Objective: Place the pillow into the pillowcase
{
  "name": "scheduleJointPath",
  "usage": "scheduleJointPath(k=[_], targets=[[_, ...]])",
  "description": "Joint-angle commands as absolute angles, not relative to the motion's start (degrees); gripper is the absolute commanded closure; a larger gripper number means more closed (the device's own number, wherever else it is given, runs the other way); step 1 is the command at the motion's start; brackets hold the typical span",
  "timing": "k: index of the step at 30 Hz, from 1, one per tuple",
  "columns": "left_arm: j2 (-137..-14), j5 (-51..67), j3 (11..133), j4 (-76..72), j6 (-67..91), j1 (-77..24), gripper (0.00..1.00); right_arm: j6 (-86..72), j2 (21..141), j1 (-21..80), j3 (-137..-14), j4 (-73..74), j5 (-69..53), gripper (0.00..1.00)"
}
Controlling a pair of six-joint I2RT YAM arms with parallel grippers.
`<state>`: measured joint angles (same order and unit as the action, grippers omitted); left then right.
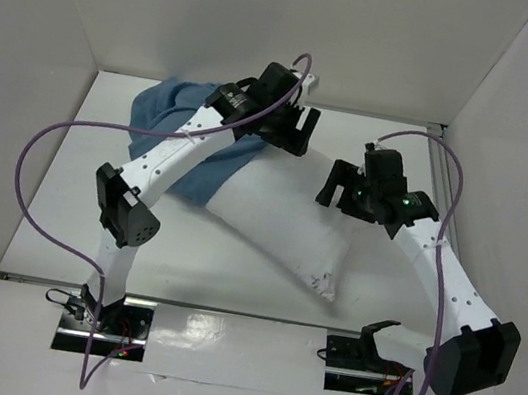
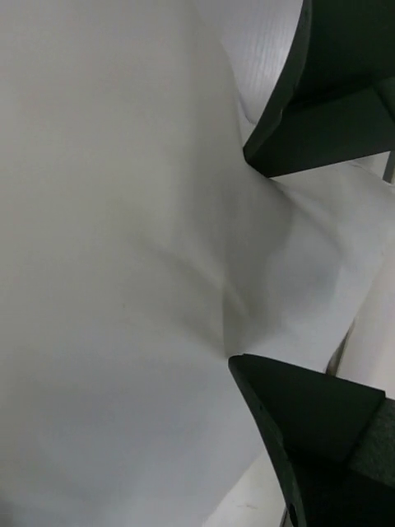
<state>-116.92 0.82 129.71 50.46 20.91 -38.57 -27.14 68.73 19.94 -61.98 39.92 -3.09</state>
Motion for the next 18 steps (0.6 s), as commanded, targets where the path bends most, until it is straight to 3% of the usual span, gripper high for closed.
scheduleJointPath(k=[1, 6, 12, 16, 17, 18], targets=[[-108.13, -8.55, 132.45, 54.05, 16.18, -40.35, 0.09, -25.22, 67.33, 19.78, -69.07, 40.25, 0.26, 0.05], [-97.93, -19.06, 124.91, 55.28, 15.12, -35.95, 0.06, -25.22, 66.09, 19.25, -76.02, 48.59, 5.62, 0.00], [-86.07, -19.95, 103.83, 51.60, 23.44, -33.31, 0.16, -25.49, 63.64, 19.25, -72.18, 52.90, 4.77, 0.00], [-77.27, -25.11, 82.58, 43.61, 31.53, -32.78, 0.37, -27.33, 61.35, 19.25, -66.02, 51.68, 2.02, 0.00], [-75.60, -26.27, 74.26, 42.29, 33.99, -32.78, 0.54, -27.33, 60.56, 19.25, -64.96, 51.07, 2.02, 0.00], [-72.45, -27.58, 70.18, 38.36, 37.75, -32.78, 0.60, -27.94, 60.56, 19.25, -63.30, 51.06, 2.63, 0.00]])
